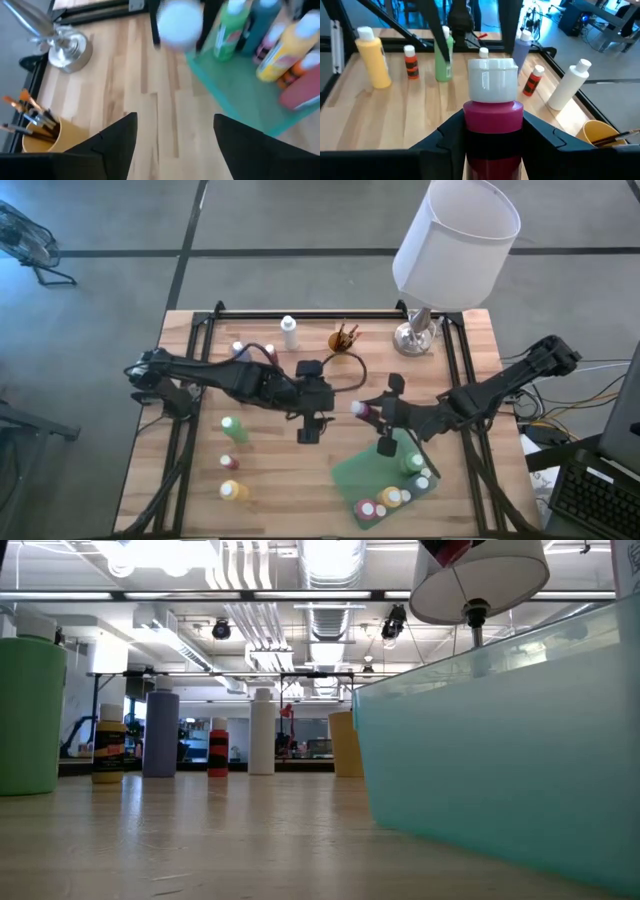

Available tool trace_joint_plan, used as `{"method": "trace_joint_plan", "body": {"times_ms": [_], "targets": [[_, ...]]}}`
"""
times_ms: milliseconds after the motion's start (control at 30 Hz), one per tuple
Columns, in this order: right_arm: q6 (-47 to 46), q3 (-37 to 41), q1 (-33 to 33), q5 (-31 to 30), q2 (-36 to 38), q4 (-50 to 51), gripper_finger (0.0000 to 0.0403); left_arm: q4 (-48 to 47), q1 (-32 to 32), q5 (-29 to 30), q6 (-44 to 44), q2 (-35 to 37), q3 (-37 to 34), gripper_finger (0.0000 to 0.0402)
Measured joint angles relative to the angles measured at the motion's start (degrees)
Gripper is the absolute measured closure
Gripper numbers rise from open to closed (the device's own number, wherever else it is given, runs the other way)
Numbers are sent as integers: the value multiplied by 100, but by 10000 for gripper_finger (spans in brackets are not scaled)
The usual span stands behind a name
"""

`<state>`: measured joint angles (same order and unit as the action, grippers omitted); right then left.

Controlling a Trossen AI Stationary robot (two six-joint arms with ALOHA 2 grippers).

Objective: Pick & Place Paint Supplies
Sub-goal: Put the pink paint bottle into the green bin

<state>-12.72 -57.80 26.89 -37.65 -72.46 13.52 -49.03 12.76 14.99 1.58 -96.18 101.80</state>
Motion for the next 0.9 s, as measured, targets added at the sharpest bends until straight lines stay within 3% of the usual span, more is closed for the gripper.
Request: {"method": "trace_joint_plan", "body": {"times_ms": [167, 300, 600, 767, 900], "targets": [[108, 20, 69, 2, 127, 3, 259, 447, 109, 663, 32, 1, -863, 146], [125, 39, 202, 0, 185, 22, 266, 1316, 156, 965, 84, 107, -1859, 154], [341, 59, 286, -1, 198, -227, 261, 5328, 168, 853, -265, 806, -4072, 163], [898, 193, 286, 5, 185, -993, 267, 7764, 172, 189, -745, 933, -4730, 163], [1333, 336, 286, 3, 185, -1626, 267, 8530, 170, 52, -905, 933, -4867, 164]]}}
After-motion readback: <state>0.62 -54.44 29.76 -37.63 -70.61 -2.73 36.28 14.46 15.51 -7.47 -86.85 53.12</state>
